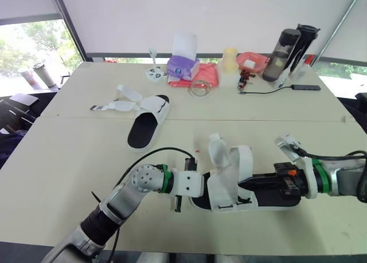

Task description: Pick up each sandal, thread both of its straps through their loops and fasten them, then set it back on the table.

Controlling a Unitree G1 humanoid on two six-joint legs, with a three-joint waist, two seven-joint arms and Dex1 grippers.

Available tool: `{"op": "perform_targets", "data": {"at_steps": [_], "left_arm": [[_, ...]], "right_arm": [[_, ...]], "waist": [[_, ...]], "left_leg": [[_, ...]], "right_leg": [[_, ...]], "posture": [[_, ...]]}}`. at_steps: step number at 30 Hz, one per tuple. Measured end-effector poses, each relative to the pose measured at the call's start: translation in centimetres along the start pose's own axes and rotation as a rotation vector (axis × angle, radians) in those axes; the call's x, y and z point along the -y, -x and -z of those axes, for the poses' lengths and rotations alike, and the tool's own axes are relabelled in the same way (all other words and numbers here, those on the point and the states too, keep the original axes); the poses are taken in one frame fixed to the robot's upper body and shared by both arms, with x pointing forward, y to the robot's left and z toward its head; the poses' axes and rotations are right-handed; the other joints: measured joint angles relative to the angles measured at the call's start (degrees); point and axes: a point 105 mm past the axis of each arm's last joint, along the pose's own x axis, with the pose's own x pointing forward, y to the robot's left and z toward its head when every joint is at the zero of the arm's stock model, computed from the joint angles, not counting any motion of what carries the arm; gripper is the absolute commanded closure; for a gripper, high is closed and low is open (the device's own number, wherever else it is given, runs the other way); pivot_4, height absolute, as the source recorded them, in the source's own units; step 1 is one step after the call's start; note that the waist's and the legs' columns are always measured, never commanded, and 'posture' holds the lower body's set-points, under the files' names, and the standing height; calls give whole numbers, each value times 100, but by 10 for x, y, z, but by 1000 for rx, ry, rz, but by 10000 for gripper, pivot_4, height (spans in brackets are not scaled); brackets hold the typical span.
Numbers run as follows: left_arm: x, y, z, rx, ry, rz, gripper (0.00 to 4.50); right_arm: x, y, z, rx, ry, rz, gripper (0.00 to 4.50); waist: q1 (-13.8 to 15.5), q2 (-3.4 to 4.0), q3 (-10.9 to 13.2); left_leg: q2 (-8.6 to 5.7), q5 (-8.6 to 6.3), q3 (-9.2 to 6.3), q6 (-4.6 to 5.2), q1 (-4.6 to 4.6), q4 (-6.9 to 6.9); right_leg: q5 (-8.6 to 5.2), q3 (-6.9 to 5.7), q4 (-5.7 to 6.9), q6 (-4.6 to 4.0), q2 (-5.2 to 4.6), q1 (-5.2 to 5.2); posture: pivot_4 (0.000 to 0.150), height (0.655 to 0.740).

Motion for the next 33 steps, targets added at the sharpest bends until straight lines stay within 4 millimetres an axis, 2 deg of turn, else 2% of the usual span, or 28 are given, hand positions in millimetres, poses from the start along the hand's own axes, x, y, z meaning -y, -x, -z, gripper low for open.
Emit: {"op": "perform_targets", "data": {"at_steps": [20, 28, 33], "left_arm": [[1, 0, -1, -4, 24, -21, 45000], [2, 0, -1, -3, 29, -23, 45000], [1, -1, -1, 1, 32, -30, 45000]], "right_arm": [[17, -3, 8, -64, 133, 61, 44502], [9, -9, 8, -90, 236, 31, 44502], [-2, -9, 11, -114, 258, -16, 44502]], "waist": [[-2, 0, 0], [0, 1, -1], [2, 0, -1]], "left_leg": [[-1, 0, 0, 0, 1, -1], [-1, 0, 0, 0, 1, -1], [-1, 0, 0, -1, 1, -1]], "right_leg": [[2, -1, 0, 4, 0, 0], [2, -1, 0, 5, 1, 0], [3, -1, 0, 5, 1, 0]], "posture": [[1500, 7400], [1500, 7400], [1500, 7400]]}}
